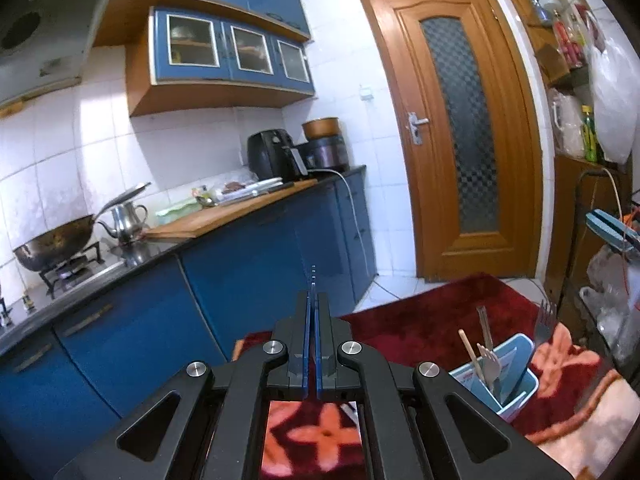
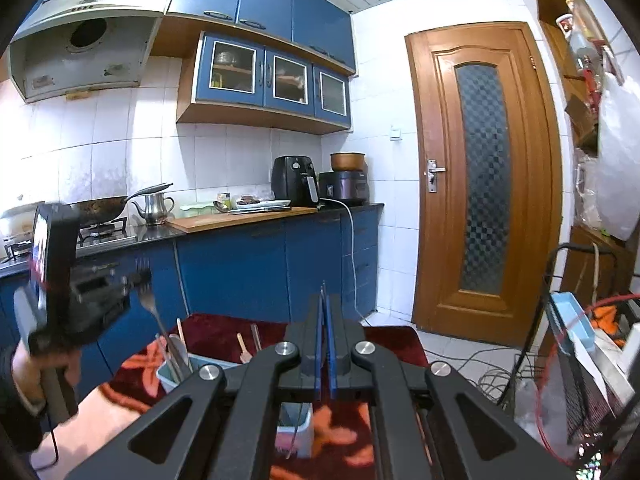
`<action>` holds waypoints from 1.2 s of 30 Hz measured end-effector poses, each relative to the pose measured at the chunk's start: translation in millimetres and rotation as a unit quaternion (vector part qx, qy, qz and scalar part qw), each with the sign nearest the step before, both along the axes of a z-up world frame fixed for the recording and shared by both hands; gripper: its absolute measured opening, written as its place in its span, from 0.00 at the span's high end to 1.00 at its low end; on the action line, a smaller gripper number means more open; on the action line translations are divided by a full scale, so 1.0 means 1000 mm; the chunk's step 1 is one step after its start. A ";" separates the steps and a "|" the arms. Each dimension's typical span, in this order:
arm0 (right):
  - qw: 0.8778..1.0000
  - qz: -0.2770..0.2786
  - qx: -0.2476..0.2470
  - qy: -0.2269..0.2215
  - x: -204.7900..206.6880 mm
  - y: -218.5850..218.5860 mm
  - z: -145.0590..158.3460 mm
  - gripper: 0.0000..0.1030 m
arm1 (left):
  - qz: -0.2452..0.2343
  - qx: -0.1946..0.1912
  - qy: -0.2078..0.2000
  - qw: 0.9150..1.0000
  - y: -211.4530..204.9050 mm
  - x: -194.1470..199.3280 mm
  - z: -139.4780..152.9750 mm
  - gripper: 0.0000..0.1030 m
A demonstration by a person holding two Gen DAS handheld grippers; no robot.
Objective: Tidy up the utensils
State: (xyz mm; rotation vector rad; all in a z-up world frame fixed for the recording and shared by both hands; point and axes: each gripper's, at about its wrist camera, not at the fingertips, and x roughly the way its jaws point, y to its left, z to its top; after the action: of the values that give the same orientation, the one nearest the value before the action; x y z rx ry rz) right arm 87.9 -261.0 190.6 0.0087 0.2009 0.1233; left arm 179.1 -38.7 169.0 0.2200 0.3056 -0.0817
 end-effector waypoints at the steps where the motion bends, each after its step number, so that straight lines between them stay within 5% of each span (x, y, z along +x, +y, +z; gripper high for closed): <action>1: 1.000 0.001 -0.004 -0.001 0.008 0.004 0.001 0.96 | -0.002 -0.001 0.004 1.000 -0.001 0.002 -0.003 0.99; 18: 0.998 0.027 0.004 0.061 0.073 0.015 -0.049 0.96 | -0.066 -0.050 0.063 0.995 -0.016 0.021 -0.051 0.96; 24: 0.998 0.039 0.019 0.054 0.063 0.011 -0.048 0.87 | -0.085 -0.099 0.055 0.990 -0.008 0.010 -0.047 0.79; 36: 0.997 0.048 0.046 0.037 0.005 0.006 -0.022 0.79 | -0.104 -0.121 0.053 0.986 0.000 -0.032 -0.023 0.79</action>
State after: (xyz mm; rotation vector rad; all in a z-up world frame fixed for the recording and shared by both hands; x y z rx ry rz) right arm 93.1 -255.4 169.0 0.0948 0.2687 0.2284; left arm 147.3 -39.1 146.0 0.0052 0.3748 -0.3364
